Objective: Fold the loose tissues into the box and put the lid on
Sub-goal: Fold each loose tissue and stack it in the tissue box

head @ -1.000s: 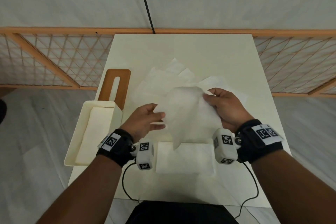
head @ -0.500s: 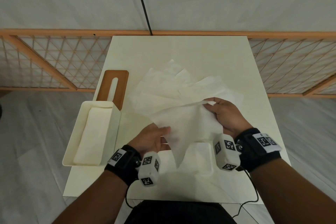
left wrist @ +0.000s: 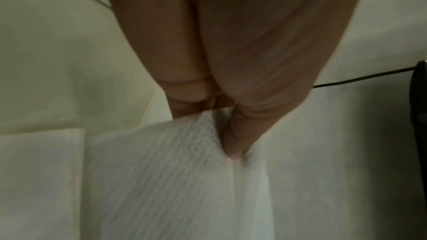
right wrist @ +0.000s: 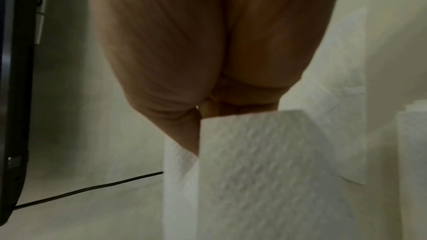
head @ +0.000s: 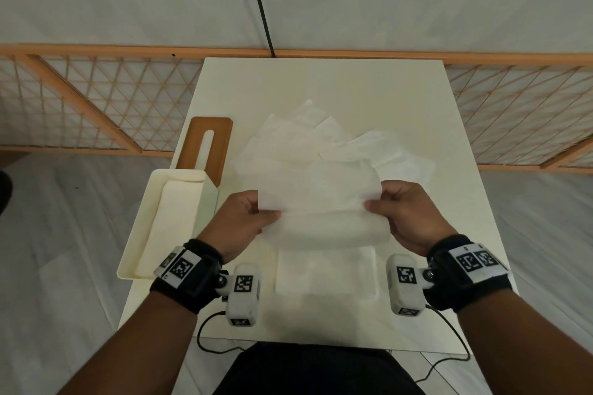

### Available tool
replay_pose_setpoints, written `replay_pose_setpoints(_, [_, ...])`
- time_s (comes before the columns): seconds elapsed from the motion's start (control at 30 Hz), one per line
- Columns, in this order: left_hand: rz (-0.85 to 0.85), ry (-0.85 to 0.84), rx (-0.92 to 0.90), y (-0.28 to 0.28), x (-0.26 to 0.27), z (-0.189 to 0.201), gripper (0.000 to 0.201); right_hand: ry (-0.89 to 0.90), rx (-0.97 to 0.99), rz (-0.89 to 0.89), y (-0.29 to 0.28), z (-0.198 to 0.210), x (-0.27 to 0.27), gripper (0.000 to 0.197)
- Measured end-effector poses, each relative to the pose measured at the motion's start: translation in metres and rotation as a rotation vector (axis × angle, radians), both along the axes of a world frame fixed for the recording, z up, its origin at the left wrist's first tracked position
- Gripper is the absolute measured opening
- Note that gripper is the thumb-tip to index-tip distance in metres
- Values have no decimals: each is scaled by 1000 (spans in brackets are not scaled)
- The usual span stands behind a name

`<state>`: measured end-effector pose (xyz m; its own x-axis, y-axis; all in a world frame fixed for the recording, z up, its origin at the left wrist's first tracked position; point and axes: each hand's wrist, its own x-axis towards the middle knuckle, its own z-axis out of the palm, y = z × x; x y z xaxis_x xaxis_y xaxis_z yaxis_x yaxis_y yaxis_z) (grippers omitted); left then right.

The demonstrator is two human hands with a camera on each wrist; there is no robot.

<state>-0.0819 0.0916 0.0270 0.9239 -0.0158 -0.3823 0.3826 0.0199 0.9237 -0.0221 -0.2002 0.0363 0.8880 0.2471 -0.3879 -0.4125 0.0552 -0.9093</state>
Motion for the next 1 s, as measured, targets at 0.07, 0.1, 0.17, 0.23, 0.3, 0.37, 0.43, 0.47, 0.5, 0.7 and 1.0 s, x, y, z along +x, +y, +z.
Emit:
replay_pose_setpoints(0.07, [-8, -16, 2, 2, -1, 6, 29, -18, 84, -4, -1, 0, -1, 28])
replay_pose_setpoints(0.1, [-19, -30, 3, 2, -2, 8, 27, -24, 118, 10, -2, 0, -2, 26])
replay_pose_setpoints(0.17, [-42, -48, 20, 3, -3, 10, 25, -32, 149, 66, -5, 0, -5, 15])
replay_pose_setpoints(0.23, [-20, -62, -31, 4, -6, 13, 22, -13, 164, 105, -8, -2, -7, 14])
replay_pose_setpoints(0.3, [50, -30, -203, 5, -9, 14, 17, 38, 187, 107, -15, -7, -6, 23])
replay_pose_setpoints(0.37, [133, 12, -297, 6, -11, 13, 28, 89, 205, 110, -20, -12, -5, 26])
replay_pose_setpoints(0.43, [142, 61, -195, 4, -14, 9, 39, 114, 181, 104, -20, -18, -6, 19])
replay_pose_setpoints(0.47, [121, 45, -68, 2, -15, 5, 31, 107, 113, 95, -19, -20, -8, 13])
replay_pose_setpoints(0.5, [96, 18, 56, 2, -16, -1, 15, 85, 16, 97, -18, -23, -11, 12])
replay_pose_setpoints(0.7, [103, 116, 245, -8, -37, -43, 15, 139, -236, 186, -25, -48, -37, 33])
replay_pose_setpoints(1.0, [-146, 165, 685, -24, -45, -94, 21, -38, -816, 303, -20, -98, -57, 37])
